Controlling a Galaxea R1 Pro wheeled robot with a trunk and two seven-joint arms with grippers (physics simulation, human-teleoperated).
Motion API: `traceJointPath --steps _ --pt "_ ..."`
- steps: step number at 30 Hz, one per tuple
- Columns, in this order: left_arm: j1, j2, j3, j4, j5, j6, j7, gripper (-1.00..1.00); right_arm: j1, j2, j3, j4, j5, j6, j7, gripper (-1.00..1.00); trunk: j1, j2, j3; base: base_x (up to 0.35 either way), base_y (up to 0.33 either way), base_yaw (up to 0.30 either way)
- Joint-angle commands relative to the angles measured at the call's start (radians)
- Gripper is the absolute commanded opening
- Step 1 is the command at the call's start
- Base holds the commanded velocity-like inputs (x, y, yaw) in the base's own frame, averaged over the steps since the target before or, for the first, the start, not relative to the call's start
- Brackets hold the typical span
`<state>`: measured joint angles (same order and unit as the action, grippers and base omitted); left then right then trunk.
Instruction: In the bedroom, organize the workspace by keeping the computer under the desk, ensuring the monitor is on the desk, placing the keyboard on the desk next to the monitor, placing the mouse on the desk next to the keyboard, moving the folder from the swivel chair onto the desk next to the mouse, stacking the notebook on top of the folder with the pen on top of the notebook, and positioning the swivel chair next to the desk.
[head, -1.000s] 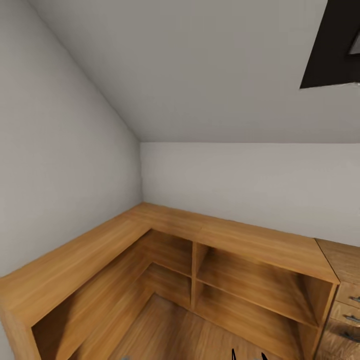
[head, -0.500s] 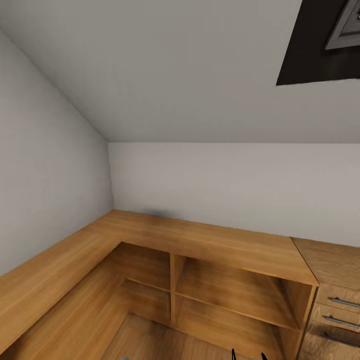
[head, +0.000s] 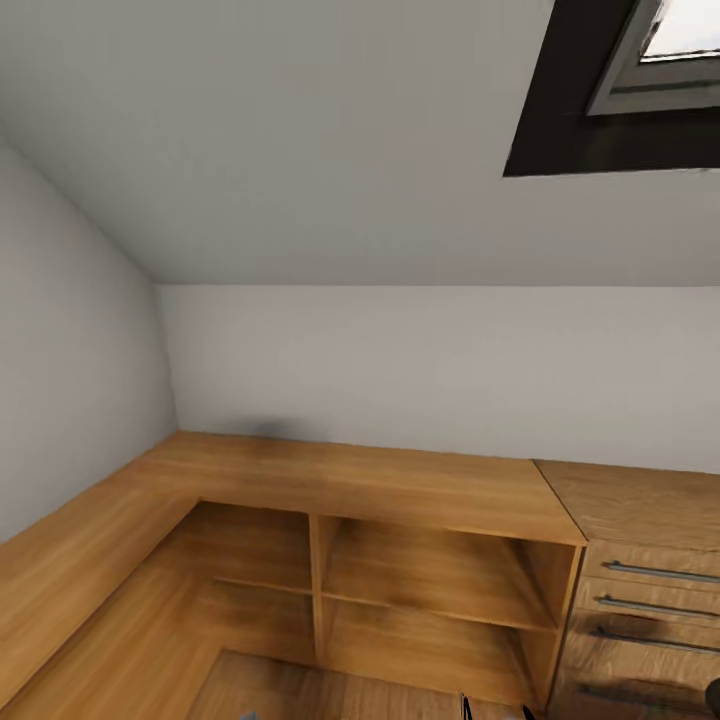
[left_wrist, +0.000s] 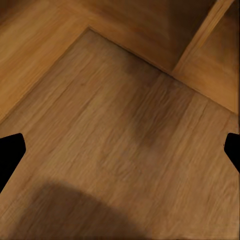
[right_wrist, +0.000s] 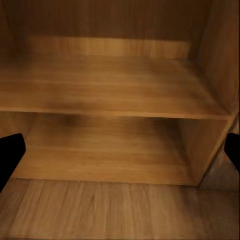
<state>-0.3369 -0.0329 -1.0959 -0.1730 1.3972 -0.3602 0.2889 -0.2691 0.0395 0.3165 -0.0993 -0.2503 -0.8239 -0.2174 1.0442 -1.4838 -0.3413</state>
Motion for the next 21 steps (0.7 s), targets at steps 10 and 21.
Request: traceJointPath --steps 10,21 --pt "-0.001 0.001 -0.009 -0.002 0.005 -0.002 0.007 1.00 -0.001 0.000 0.009 0.001 -0.007 -0.003 -0.003 1.00 0.000 -0.001 -0.001 -0.238 0.108 -0.300" --pt "-0.001 0.001 -0.009 -0.002 0.006 -0.002 0.007 1.00 -0.001 0.000 0.009 0.001 -0.007 -0.003 -0.003 1.00 0.000 -0.001 -0.001 -0.245 0.182 -0.300"
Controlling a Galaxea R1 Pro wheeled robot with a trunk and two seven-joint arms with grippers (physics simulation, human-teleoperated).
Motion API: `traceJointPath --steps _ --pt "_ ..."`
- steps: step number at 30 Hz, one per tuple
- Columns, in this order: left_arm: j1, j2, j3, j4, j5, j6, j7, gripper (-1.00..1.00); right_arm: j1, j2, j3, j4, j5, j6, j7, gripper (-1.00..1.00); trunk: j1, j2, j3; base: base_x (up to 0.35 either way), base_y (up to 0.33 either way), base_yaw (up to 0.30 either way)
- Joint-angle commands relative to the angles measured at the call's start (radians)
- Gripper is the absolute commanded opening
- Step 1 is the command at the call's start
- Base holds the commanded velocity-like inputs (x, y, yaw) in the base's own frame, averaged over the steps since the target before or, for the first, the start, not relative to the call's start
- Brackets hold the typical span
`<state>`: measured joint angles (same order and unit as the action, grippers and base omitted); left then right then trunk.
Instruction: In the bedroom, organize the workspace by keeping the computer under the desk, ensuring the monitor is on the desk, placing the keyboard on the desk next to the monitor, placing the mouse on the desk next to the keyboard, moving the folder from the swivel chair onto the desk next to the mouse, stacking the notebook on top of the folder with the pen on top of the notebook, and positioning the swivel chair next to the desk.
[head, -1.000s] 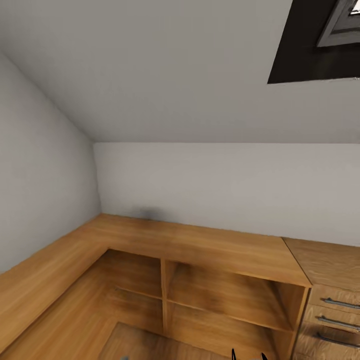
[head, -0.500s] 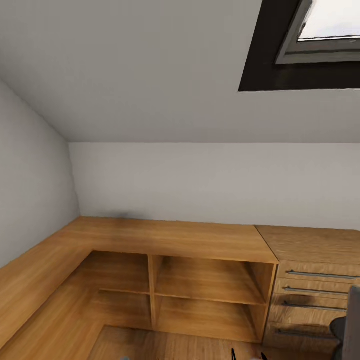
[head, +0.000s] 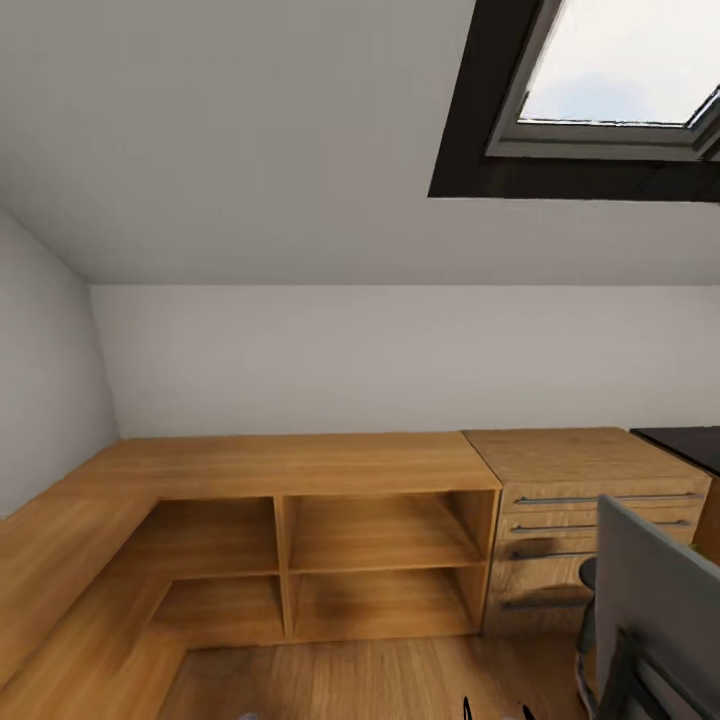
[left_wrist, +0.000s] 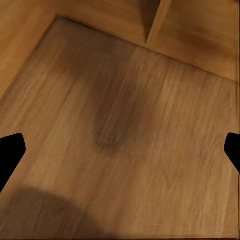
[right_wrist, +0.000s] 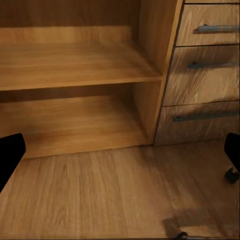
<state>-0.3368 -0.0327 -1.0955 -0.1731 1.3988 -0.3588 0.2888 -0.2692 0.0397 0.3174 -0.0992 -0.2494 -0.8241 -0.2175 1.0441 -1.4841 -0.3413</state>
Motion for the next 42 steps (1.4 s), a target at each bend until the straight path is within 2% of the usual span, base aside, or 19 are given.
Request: traceJointPath --steps 1,8,14,24,42 --pt "-0.001 0.000 -0.009 -0.002 0.005 -0.004 0.007 1.00 -0.001 0.000 0.008 0.001 -0.009 -0.003 -0.003 1.00 0.000 -0.001 -0.001 -0.034 0.028 -0.300" --pt "-0.001 0.000 -0.009 -0.002 0.005 -0.003 0.007 1.00 -0.001 0.000 0.007 -0.001 -0.010 0.002 -0.004 1.00 0.000 -0.001 -0.004 -0.011 0.009 -0.290" --pt "-0.001 0.000 -0.009 -0.002 0.005 -0.003 0.007 1.00 -0.001 0.000 0.005 -0.007 -0.013 0.066 -0.006 1.00 0.000 -0.001 -0.011 -0.001 0.001 -0.228" --pt "-0.001 0.000 -0.009 -0.002 0.005 -0.004 0.007 1.00 -0.002 0.000 0.005 -0.008 -0.017 0.076 -0.006 1.00 0.000 -0.001 -0.024 0.000 0.000 -0.179" --pt "-0.001 0.000 -0.009 -0.002 0.005 -0.005 0.007 1.00 -0.001 0.000 0.004 -0.008 -0.019 0.084 -0.008 1.00 0.000 -0.001 -0.053 0.000 0.000 -0.062"
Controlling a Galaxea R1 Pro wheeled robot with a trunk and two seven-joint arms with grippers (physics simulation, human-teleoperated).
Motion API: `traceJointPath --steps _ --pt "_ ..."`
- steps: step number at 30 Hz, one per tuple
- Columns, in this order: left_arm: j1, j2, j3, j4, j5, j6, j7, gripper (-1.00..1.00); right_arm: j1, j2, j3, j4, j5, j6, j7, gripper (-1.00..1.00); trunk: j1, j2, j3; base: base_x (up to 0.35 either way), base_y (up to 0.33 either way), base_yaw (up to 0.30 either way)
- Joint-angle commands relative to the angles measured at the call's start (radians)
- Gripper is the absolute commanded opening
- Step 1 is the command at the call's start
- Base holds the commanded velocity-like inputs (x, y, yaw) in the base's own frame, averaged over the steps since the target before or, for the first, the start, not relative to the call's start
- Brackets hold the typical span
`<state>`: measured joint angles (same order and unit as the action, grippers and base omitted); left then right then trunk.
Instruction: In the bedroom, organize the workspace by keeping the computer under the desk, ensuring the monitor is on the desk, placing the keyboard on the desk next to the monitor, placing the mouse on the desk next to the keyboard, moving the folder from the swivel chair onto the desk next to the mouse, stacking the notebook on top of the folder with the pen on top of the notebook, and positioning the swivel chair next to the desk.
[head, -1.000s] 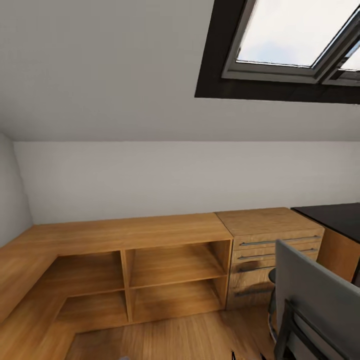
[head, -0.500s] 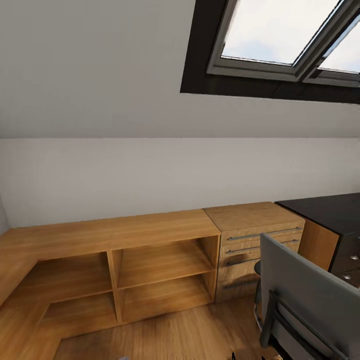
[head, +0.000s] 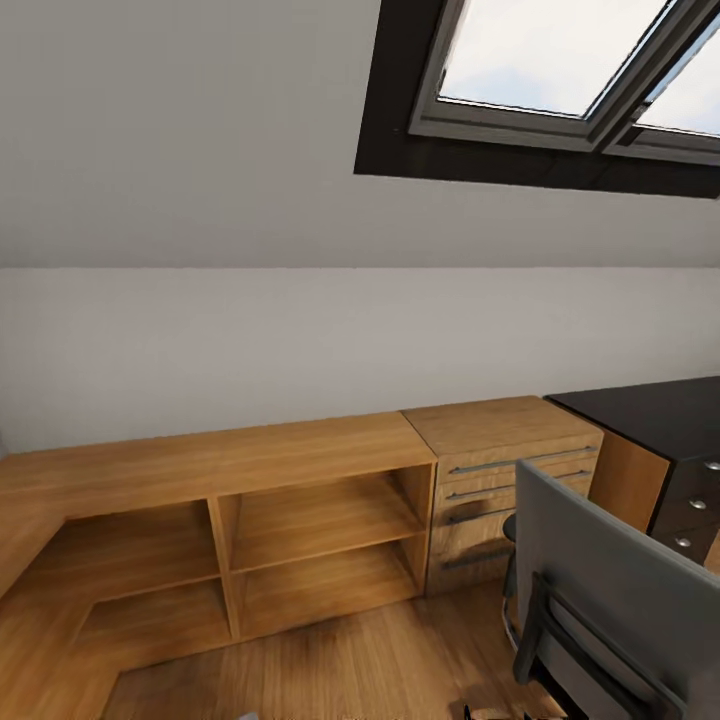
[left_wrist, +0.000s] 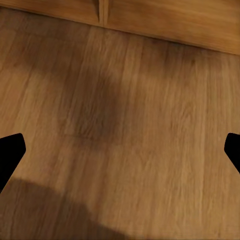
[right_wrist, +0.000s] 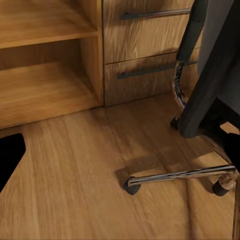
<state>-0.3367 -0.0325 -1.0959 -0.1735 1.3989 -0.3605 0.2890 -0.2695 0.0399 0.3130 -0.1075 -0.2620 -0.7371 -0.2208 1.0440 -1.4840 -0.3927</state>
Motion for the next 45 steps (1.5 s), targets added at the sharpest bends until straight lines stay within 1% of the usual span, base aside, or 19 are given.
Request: traceJointPath --steps 1,9,13,30,45 --pt "-0.001 0.000 -0.009 -0.001 0.005 -0.003 0.007 1.00 -0.001 0.000 0.009 0.001 -0.006 -0.002 -0.005 1.00 0.000 -0.001 -0.003 0.000 0.007 0.000" --pt "-0.001 0.000 -0.009 -0.001 0.005 -0.003 0.007 1.00 -0.001 0.000 0.009 0.001 -0.004 -0.003 -0.004 1.00 0.000 -0.001 -0.016 0.062 0.197 -0.016" --pt "-0.001 0.000 -0.009 -0.001 0.005 -0.003 0.007 1.00 -0.001 0.000 0.009 0.002 0.000 -0.004 -0.003 1.00 0.000 -0.001 -0.019 0.061 0.159 -0.187" --pt "-0.001 0.000 -0.009 -0.001 0.005 -0.003 0.007 1.00 -0.001 0.000 0.009 0.003 0.002 -0.004 -0.002 1.00 0.000 -0.001 -0.020 0.005 0.015 -0.292" --pt "-0.001 0.000 -0.009 -0.001 0.005 -0.003 0.007 1.00 -0.001 0.000 0.011 0.003 0.003 -0.005 -0.002 1.00 0.000 -0.001 -0.020 0.134 0.285 -0.300"
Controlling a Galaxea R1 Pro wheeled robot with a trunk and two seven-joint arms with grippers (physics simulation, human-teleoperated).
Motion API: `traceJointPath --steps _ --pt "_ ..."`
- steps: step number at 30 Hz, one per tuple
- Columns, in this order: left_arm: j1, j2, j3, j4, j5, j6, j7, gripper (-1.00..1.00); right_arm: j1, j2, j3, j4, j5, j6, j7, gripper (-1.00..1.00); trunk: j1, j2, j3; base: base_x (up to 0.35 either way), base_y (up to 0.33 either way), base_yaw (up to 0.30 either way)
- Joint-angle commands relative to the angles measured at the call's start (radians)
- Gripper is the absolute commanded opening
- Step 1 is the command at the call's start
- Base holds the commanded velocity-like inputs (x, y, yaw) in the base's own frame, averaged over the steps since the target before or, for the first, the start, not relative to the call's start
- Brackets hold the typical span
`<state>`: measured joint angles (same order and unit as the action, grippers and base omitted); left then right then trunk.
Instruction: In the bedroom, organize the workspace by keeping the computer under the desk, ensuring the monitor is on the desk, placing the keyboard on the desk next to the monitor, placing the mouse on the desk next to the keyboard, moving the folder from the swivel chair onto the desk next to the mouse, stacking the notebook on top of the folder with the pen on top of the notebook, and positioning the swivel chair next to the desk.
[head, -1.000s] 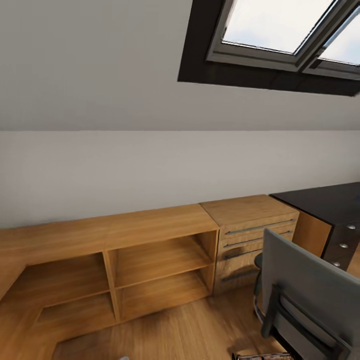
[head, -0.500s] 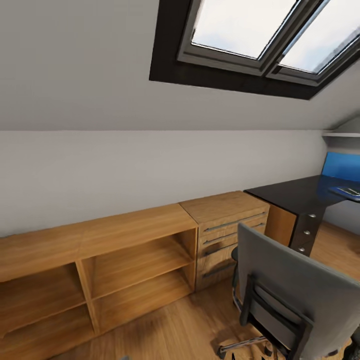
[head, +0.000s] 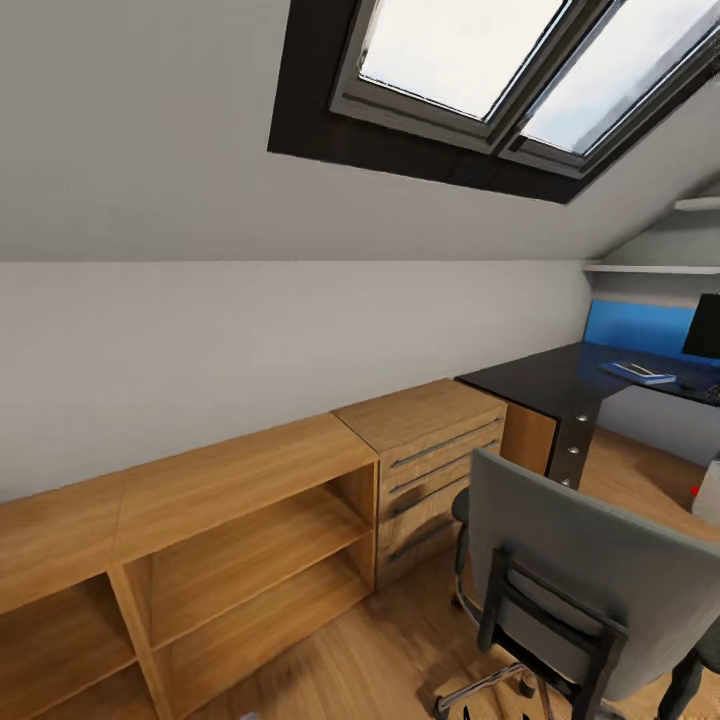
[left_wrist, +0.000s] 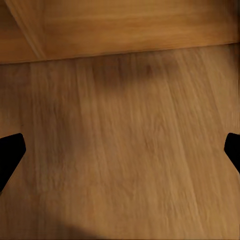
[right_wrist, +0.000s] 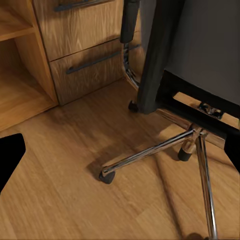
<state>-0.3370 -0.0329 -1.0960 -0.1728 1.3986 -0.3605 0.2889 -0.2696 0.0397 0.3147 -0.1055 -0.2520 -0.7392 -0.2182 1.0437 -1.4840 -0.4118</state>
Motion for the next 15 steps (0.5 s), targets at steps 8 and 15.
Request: traceJointPath --steps 8,15 --pt "0.000 0.001 -0.009 -0.002 0.005 -0.003 0.007 1.00 -0.001 0.000 0.009 0.001 -0.007 -0.003 -0.004 1.00 0.000 -0.001 -0.001 0.178 0.312 -0.300" --pt "0.000 0.001 -0.009 -0.002 0.005 -0.003 0.007 1.00 -0.001 0.000 0.009 0.001 -0.007 -0.003 -0.004 1.00 0.000 -0.001 -0.001 0.101 0.158 -0.300"
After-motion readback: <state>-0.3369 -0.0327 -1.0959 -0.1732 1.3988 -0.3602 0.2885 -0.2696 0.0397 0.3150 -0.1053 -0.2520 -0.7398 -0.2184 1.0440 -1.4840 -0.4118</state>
